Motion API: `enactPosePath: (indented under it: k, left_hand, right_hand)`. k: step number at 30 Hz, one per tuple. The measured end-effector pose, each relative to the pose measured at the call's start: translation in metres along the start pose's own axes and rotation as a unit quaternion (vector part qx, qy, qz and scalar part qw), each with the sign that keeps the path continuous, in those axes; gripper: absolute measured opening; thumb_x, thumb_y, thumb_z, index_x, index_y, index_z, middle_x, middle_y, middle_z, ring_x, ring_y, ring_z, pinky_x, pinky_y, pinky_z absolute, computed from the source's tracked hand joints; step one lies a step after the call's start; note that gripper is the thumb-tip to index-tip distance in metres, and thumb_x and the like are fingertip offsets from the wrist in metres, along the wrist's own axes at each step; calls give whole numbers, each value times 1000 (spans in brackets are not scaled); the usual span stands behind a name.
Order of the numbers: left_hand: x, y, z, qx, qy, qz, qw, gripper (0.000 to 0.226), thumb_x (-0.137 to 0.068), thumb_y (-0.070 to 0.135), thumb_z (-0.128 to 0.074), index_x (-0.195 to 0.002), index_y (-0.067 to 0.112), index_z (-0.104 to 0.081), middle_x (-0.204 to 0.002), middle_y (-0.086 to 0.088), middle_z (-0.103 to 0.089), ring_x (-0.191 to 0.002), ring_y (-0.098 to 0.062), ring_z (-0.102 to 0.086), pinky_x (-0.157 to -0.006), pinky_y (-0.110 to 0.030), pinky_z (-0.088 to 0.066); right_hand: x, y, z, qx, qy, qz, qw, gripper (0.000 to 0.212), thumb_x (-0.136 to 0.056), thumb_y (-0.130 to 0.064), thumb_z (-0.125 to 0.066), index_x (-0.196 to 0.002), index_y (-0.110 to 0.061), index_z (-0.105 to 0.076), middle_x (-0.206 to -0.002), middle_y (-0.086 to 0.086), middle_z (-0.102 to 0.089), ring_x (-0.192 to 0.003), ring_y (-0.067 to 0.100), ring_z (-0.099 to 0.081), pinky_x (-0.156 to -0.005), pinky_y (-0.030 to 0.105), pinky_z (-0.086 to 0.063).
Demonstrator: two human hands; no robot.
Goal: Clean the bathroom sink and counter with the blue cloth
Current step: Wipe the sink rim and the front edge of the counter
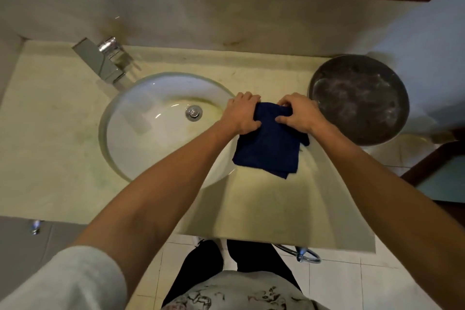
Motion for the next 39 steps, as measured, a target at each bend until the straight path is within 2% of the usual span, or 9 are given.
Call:
enactPosePath:
  k: [6, 11, 15, 19, 28, 32, 34, 36, 39]
  left_hand:
    - [32, 16, 29, -36, 90, -123, 988, 31, -74, 31, -77, -98, 14, -66, -106, -6, -60, -101, -28, -53, -81, -37, -41]
    - [109, 12, -20, 54, -35, -193, 979, 33, -77, 42, -77, -96, 18, -64, -106, 1, -58, -98, -19, -52, -69, -36, -48]
    - [150, -23, -20, 145, 95, -111, 978, 18, -92, 40, -63, -99, 24, -67, -105, 11, -61, -98, -10, -56, -77, -36, -52]
    - [178, -80, -26, 147, 147, -23, 978, 14, -98, 35, -57, -100, 24, -67, -106, 11, -60, -92, -7, -55, -74, -34, -51]
    - [203, -210, -52, 177, 148, 176, 957, 15, -101, 30, -57, -95, 21, -67, -107, 5, -62, -85, -14, -61, -73, -32, -44]
    - [204, -235, -55, 239, 150, 202, 938, 15, -102, 31, -55, -93, 22, -64, -105, 1, -63, -82, -16, -61, -76, -32, -43]
    - [204, -244, -55, 262, 146, 201, 932, 16, -103, 32, -54, -94, 22, -64, -105, -1, -63, -82, -17, -61, -77, -32, -43]
    - [203, -254, -54, 275, 136, 207, 929, 17, -103, 32, -53, -96, 20, -64, -104, -1, -64, -83, -18, -62, -78, -32, -44]
    - [203, -269, -55, 269, 116, 209, 933, 24, -103, 37, -52, -95, 19, -65, -100, 1, -65, -83, -17, -63, -79, -37, -49]
  right_hand:
    - [52, -21, 15, -53, 80, 81, 992, 25, -78, -17, -77, -93, -27, -60, -85, -7, -57, -78, 18, -57, -67, 36, -47]
    - [117, -16, -44, -81, 14, 109, 991, 34, -74, -35, -81, -96, -32, -55, -93, -14, -54, -83, 10, -56, -67, 28, -37]
    - [128, -19, -60, 26, 161, 138, 977, 65, -72, -51, -79, -127, -21, -60, -128, 4, -53, -113, 21, -49, -95, 40, -42]
    - [109, -24, -82, 176, 125, 143, 966, 99, -75, -67, -75, -153, -15, -42, -142, 10, -51, -126, 32, -49, -107, 48, -40]
    - [71, -54, -68, 321, 96, 150, 930, 57, -98, -30, -56, -146, -4, -41, -99, 15, -67, -75, 31, -65, -57, 38, -50]
    - [39, -48, -28, 34, -11, 23, 999, 40, -98, -34, -58, -130, -11, -56, -108, 16, -71, -91, 37, -68, -73, 41, -52]
    - [41, -56, -20, -308, -89, -92, 943, 25, -99, -28, -57, -118, -13, -65, -118, 17, -71, -102, 31, -67, -91, 44, -54]
    - [56, -76, -28, -568, -125, -182, 793, 23, -99, -29, -54, -104, -13, -69, -108, 14, -74, -98, 26, -67, -87, 39, -53]
    - [64, -114, -42, -716, -152, -215, 647, 38, -91, -45, -61, -104, -11, -74, -100, 9, -75, -91, 25, -69, -82, 39, -51]
Point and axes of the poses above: each hand's wrist, its own x-axis away from the middle knuckle, its own z-axis out of the back of the hand, y = z × x, the point moved 6 cm from there along -x, towards the middle knuckle
